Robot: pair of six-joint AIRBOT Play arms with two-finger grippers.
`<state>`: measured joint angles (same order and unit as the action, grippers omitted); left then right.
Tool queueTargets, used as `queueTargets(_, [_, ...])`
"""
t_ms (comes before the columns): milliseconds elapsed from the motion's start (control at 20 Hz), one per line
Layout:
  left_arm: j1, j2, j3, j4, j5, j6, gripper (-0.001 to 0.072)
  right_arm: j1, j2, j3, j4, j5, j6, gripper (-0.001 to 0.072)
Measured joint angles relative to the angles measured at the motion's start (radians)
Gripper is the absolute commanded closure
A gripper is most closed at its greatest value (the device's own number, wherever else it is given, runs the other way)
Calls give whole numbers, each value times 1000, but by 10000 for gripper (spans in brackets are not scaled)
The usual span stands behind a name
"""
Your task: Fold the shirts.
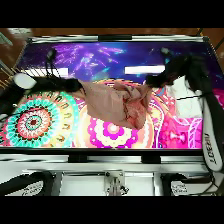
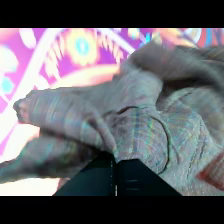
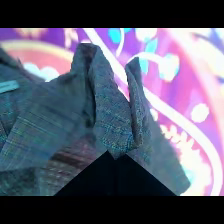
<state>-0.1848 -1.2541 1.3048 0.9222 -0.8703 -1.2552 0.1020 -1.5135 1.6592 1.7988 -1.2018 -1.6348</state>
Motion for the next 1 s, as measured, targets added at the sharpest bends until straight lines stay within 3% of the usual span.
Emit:
queueTargets(400, [26, 198, 586, 181, -60, 47, 683, -5, 384, 285, -72, 247, -70, 661])
queueTargets(850, [28, 326, 698, 436, -127, -85, 682, -5, 584, 320, -190, 357, -71, 661])
queueTargets(1000, [28, 337, 680, 457, -223, -96, 682, -5, 575, 322, -199, 507, -57, 661])
